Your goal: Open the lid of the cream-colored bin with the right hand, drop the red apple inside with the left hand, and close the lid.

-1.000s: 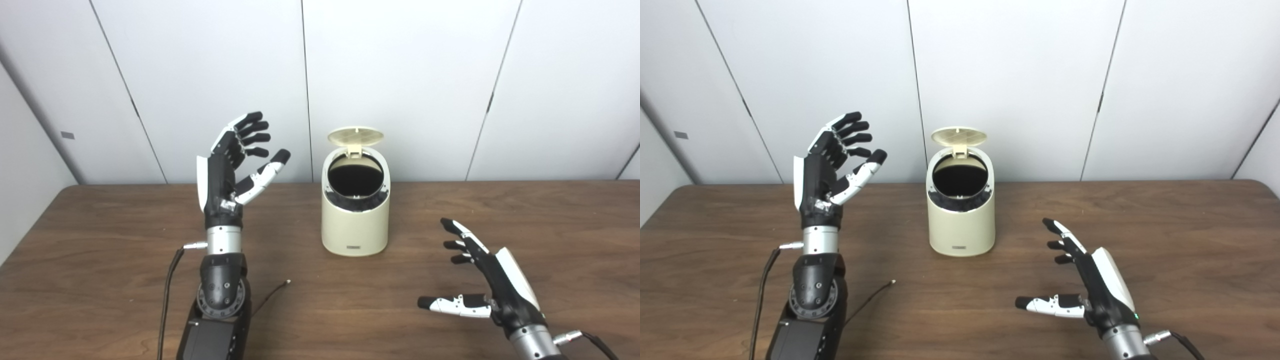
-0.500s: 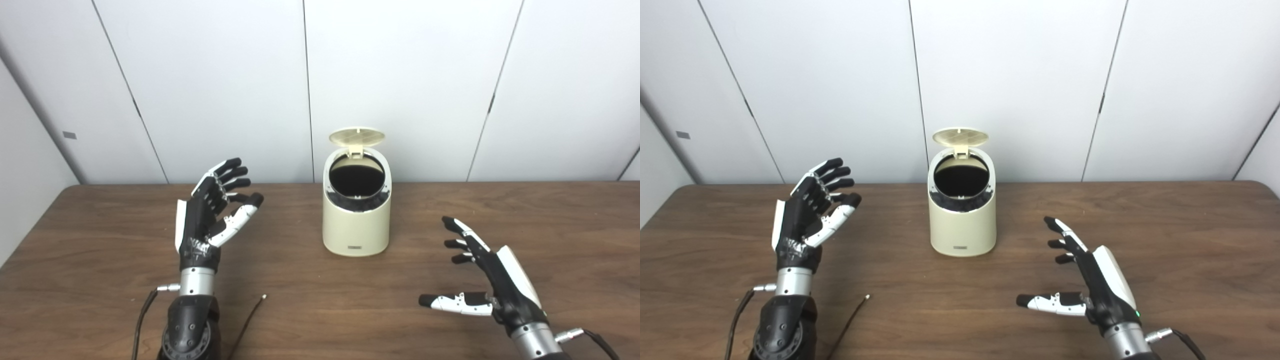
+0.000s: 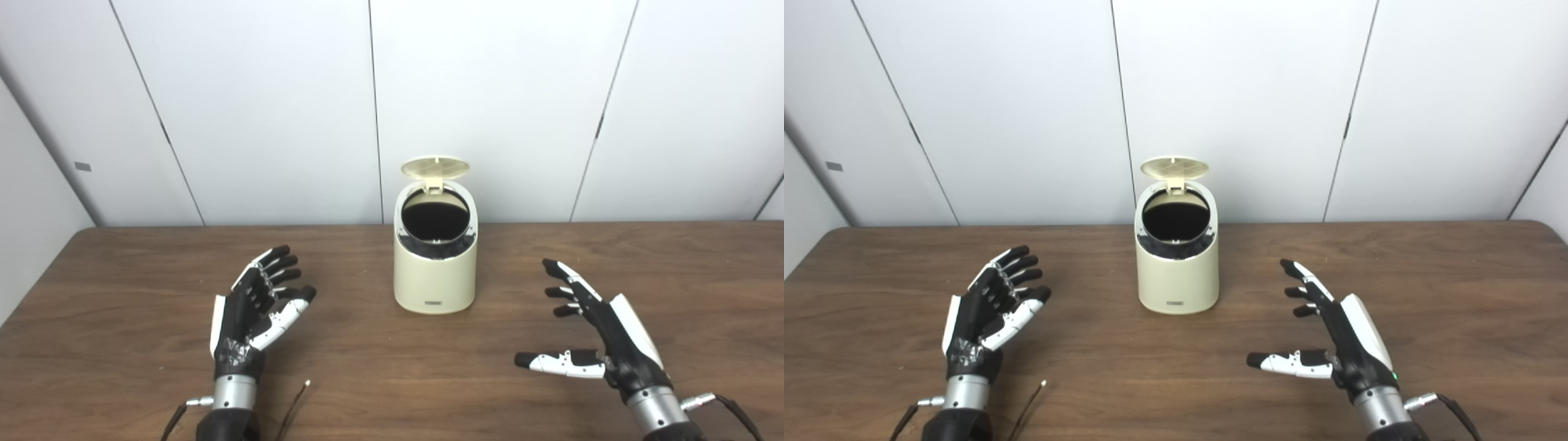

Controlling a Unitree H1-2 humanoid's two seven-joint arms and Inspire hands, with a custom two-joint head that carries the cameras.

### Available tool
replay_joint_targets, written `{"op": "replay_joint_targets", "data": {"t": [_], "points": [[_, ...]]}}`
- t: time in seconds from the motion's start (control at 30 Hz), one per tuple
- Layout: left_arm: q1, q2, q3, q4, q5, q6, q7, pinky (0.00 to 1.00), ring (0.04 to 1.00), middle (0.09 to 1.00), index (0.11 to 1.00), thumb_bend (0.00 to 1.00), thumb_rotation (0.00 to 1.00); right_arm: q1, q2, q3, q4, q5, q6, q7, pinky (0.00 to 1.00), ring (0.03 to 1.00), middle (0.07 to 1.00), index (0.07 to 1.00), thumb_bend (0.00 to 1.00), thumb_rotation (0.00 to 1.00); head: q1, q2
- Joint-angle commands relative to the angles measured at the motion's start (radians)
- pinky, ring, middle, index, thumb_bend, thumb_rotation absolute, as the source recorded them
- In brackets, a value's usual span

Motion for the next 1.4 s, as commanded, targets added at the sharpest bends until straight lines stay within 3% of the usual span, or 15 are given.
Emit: {"op": "replay_joint_targets", "data": {"t": [0.0,0.17,0.27,0.37,0.47,0.57,0.7,0.77,0.9,1.07,1.37], "points": [[-0.005,0.0,-0.008,0.01,0.023,-0.033,-0.001,0.56,0.704,0.756,0.782,0.67,0.18,-0.055,-0.008,-0.012,-0.024,0.009,-0.036,-0.015,0.69,0.802,0.901,0.891,0.76,0.22,-0.004,-0.001],[0.016,-0.011,-0.011,0.049,0.03,-0.022,-0.002,0.56,0.691,0.748,0.775,0.66,0.14,-0.137,-0.024,-0.012,-0.014,-0.008,-0.033,-0.011,0.62,0.783,0.899,0.882,0.76,0.26,-0.013,-0.008],[0.017,-0.01,-0.014,0.078,0.031,-0.042,-0.009,0.57,0.691,0.75,0.773,0.65,0.11,-0.214,-0.04,-0.01,0.007,-0.003,-0.027,0.007,0.7,0.814,0.898,0.885,0.78,0.3,-0.02,-0.016],[0.016,-0.009,-0.017,0.103,0.034,-0.064,-0.014,0.57,0.693,0.755,0.782,0.63,0.09,-0.303,-0.069,0.004,0.016,-0.011,-0.012,0.046,0.8,0.885,0.952,0.887,0.78,0.34,-0.024,-0.023],[0.014,-0.009,-0.024,0.128,0.061,-0.095,-0.004,0.59,0.693,0.752,0.786,0.61,0.04,-0.39,-0.109,0.042,-0.002,-0.08,0.052,0.11,0.86,0.94,0.946,0.919,0.79,0.48,-0.028,-0.031],[0.014,-0.011,-0.028,0.146,0.08,-0.113,0.001,0.63,0.695,0.746,0.783,0.61,0.03,-0.471,-0.129,0.081,-0.003,-0.137,0.109,0.162,0.75,0.872,0.904,0.913,0.78,0.55,-0.028,-0.041],[0.011,-0.017,-0.031,0.151,0.085,-0.121,0.0,0.64,0.695,0.744,0.779,0.61,0.04,-0.567,-0.11,0.107,0.029,-0.146,0.185,0.208,0.68,0.849,0.909,0.91,0.81,0.48,-0.027,-0.046],[0.013,-0.02,-0.032,0.146,0.079,-0.115,-0.005,0.64,0.7,0.748,0.78,0.62,0.05,-0.607,-0.12,0.134,0.057,-0.176,0.195,0.231,0.64,0.834,0.895,0.909,0.86,0.49,-0.026,-0.047],[0.013,-0.019,-0.033,0.15,0.077,-0.119,-0.01,0.64,0.704,0.751,0.787,0.61,0.04,-0.655,-0.151,0.195,0.083,-0.25,0.204,0.283,0.67,0.849,0.913,0.933,0.86,0.58,-0.023,-0.048],[0.01,-0.013,-0.032,0.155,0.092,-0.13,-0.003,0.64,0.699,0.741,0.781,0.62,0.02,-0.695,-0.137,0.221,0.131,-0.261,0.187,0.297,0.74,0.894,0.939,0.94,0.86,0.55,-0.02,-0.049],[0.012,-0.013,-0.034,0.149,0.106,-0.118,0.001,0.64,0.702,0.744,0.777,0.63,0.01,-0.73,-0.129,0.267,0.147,-0.299,0.164,0.326,0.84,0.96,0.952,0.952,0.85,0.59,-0.015,-0.045]]}}
